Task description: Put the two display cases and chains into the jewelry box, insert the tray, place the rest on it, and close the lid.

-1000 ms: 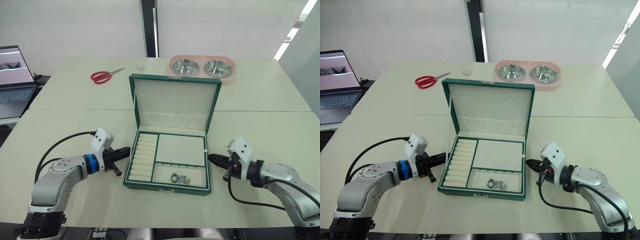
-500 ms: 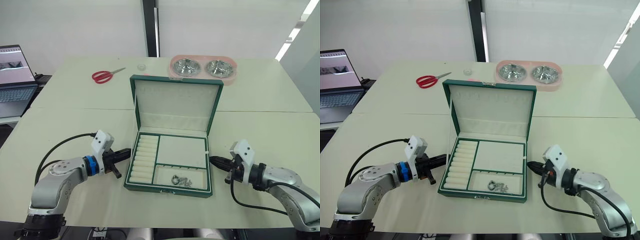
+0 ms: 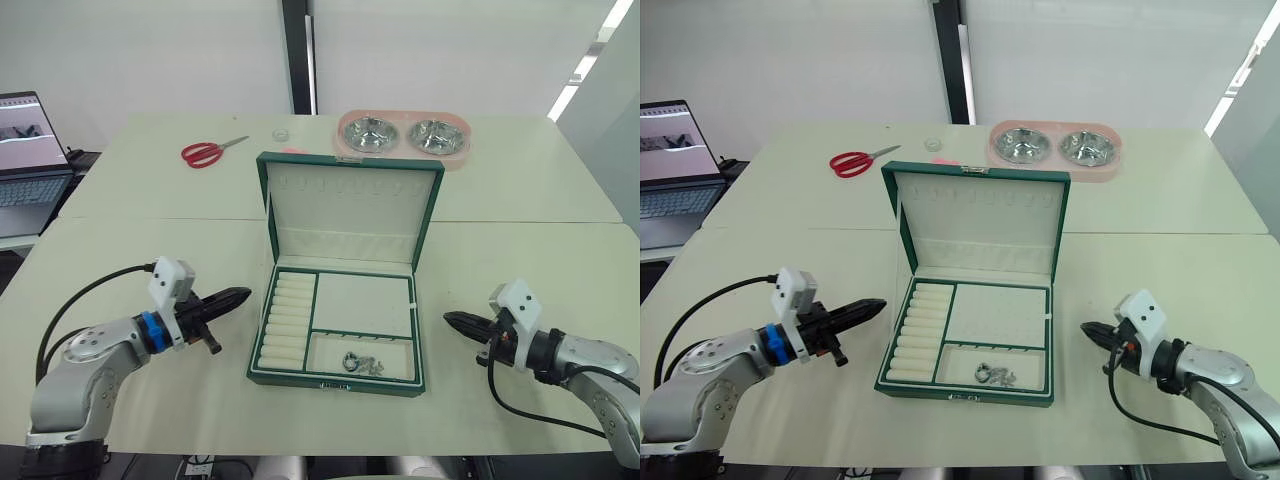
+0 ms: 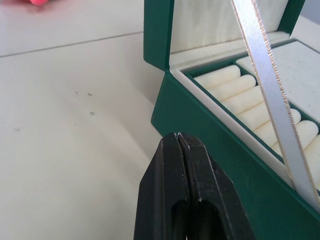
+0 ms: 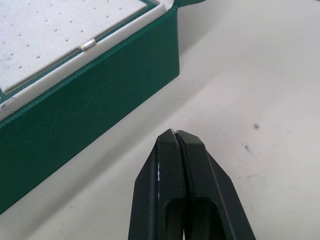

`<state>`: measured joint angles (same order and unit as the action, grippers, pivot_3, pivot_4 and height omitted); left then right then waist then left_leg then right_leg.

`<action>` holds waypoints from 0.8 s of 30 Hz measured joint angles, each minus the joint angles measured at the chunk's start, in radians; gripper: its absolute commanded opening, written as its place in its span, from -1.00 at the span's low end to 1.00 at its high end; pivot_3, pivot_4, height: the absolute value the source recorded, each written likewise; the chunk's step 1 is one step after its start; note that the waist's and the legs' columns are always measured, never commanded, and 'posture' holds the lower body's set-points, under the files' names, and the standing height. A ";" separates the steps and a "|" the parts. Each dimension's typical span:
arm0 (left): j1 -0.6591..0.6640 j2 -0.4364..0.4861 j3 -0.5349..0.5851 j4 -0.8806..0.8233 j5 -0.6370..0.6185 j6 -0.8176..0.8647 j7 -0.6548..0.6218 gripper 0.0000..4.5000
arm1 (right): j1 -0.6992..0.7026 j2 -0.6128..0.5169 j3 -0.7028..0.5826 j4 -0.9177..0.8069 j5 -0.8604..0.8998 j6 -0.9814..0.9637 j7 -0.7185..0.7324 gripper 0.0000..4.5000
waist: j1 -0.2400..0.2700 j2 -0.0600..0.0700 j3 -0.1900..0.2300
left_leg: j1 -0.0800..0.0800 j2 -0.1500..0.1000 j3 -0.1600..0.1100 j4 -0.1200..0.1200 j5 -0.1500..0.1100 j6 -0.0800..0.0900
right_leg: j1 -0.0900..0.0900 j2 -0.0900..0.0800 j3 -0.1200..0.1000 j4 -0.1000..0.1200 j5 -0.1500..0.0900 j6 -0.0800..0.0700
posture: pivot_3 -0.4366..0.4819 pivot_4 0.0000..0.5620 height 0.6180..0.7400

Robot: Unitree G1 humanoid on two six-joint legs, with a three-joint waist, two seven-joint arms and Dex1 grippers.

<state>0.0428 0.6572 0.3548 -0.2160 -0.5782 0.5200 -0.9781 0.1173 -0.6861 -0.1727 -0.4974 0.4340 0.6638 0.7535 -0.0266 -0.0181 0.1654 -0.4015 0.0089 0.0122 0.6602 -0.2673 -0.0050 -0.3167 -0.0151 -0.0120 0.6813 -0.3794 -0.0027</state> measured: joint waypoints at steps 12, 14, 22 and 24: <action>0.325 0.035 0.237 -0.240 -0.238 -0.018 -0.149 -1.00 | -0.132 -0.013 -0.102 0.034 0.058 -0.026 -0.028 -0.99 | -0.001 0.000 0.000 | 0.000 0.000 0.000 0.000 0.000 0.000 | 0.000 0.000 0.000 -0.001 0.000 0.000 | -0.05 -0.47 1.00; 0.355 0.034 0.246 -0.293 -0.266 -0.021 -0.150 -1.00 | -0.163 -0.022 -0.115 0.056 0.051 -0.050 -0.027 -0.99 | 0.000 0.000 0.000 | 0.000 0.000 0.000 0.000 0.000 0.000 | 0.001 0.000 0.000 -0.001 0.000 0.000 | -0.05 -0.47 1.00; 0.455 -0.087 0.234 -0.482 -0.299 -0.126 -0.134 -1.00 | -0.460 -0.040 -0.051 0.121 0.078 0.093 -0.105 -0.99 | -0.006 0.001 0.000 | 0.001 0.001 0.001 0.000 0.000 0.000 | 0.001 0.001 0.001 0.000 0.000 0.000 | -0.05 -0.47 1.00; 0.465 -0.107 0.222 -0.496 -0.296 -0.159 -0.129 -1.00 | -0.520 -0.018 -0.019 0.148 0.076 0.135 -0.144 -0.99 | -0.003 0.001 0.001 | 0.000 0.000 0.001 0.000 0.000 0.000 | 0.000 0.001 0.001 0.000 0.000 0.000 | -0.05 -0.47 1.00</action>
<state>0.5081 0.5502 0.5772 -0.7121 -0.8742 0.3606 -1.1072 -0.4028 -0.7041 -0.1916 -0.3490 0.5105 0.7991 0.6098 -0.0293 -0.0171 0.1660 -0.4010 0.0092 0.0129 0.6600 -0.2674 -0.0049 -0.3163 -0.0142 -0.0106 0.6808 -0.3794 -0.0028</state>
